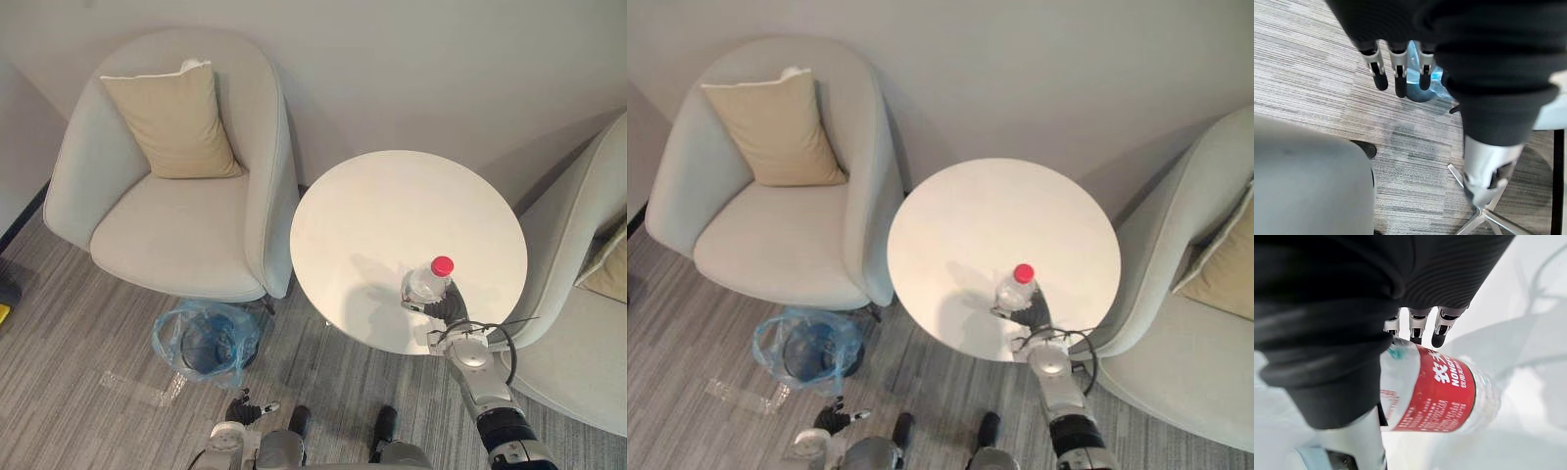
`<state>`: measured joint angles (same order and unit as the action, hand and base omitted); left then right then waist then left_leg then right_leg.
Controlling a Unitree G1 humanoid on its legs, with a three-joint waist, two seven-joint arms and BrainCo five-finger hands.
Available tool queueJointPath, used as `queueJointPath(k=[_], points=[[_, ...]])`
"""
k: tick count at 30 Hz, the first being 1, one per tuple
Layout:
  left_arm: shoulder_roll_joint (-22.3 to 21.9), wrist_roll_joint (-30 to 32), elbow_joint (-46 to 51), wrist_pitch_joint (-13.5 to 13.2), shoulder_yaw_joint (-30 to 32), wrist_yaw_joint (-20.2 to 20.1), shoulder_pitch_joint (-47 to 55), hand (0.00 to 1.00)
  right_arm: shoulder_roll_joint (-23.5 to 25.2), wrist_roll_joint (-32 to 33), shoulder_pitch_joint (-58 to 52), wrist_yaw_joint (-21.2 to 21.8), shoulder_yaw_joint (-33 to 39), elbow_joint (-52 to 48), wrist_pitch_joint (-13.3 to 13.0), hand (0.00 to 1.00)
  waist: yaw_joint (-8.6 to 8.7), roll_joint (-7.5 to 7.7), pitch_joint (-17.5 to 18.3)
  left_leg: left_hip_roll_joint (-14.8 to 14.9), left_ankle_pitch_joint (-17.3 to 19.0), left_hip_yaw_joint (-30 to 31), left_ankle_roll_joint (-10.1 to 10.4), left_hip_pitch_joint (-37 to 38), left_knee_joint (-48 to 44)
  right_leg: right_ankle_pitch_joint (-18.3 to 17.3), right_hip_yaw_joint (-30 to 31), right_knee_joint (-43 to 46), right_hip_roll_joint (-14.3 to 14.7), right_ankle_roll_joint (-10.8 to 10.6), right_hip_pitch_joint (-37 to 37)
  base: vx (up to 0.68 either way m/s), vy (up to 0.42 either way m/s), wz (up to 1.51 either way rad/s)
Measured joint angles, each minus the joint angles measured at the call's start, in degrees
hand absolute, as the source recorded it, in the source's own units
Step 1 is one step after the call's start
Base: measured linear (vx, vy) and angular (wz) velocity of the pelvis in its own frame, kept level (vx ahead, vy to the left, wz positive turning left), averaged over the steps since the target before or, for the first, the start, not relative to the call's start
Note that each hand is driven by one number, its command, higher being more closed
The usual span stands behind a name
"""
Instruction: Gather rubbish on tea table into small bin, then transfer packed bag to large trash can.
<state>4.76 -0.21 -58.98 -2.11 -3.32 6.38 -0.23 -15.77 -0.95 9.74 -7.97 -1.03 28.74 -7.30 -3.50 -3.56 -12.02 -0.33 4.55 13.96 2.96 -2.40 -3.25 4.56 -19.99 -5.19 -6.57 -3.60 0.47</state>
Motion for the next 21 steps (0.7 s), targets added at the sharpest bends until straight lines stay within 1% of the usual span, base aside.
queueJointPath(k=[3, 11, 13, 16, 21], points=[[0.01, -0.07, 0.02, -0.07, 0.0, 0.04, -0.14, 0.0, -0.06, 1.04, 1.67, -0.81, -0.3, 0.8, -0.01, 1.0, 0.04, -0.16, -0.14, -0.06, -0.63, 0.37, 0.13, -1.35, 0.28, 0.09, -0.14, 0.03, -0.07, 0.08, -1.25, -0.03, 0.001, 0.05], [-0.13, -0.08, 0.3, -0.13, -0.05, 0.5, -0.14, 0.0, -0.08, 1.12, 3.81, -2.07, -0.35, 1.7, 0.09, 1.0, -0.39, -0.27, -0.2, -0.23, -0.67, 0.86, 0.11, -1.44, 0.11, 0.09, -0.41, 0.03, -0.15, 0.08, -1.06, 0.0, 0.002, 0.02], [-0.16, -0.07, 0.31, -0.12, -0.04, 0.68, -0.14, 0.0, -0.08, 1.61, 3.67, -2.06, -0.33, 0.19, 0.08, 1.0, -0.37, -0.29, -0.21, -0.27, -0.67, 0.86, 0.1, -1.42, 0.03, 0.09, -0.38, 0.03, -0.19, 0.08, -1.01, 0.0, 0.0, 0.0], [-0.2, 0.05, 0.31, -0.07, 0.01, 0.75, -0.13, 0.0, -0.15, 2.36, 1.15, -1.72, -0.12, -7.43, 0.0, 1.0, -0.22, -0.29, -0.21, -0.27, -0.67, 0.81, 0.1, -1.29, -0.03, 0.09, -0.26, 0.02, -0.19, 0.08, -0.9, 0.0, 0.0, 0.0], [-0.21, 0.18, 0.27, 0.07, 0.02, 0.73, -0.11, 0.0, -0.13, 3.37, -3.74, -0.48, 1.02, -15.68, -0.67, 1.0, 0.04, -0.26, -0.23, -0.26, -0.64, 0.51, 0.07, -0.38, 0.03, 0.07, 0.17, 0.01, -0.21, 0.06, -0.25, -0.02, 0.006, -0.04]])
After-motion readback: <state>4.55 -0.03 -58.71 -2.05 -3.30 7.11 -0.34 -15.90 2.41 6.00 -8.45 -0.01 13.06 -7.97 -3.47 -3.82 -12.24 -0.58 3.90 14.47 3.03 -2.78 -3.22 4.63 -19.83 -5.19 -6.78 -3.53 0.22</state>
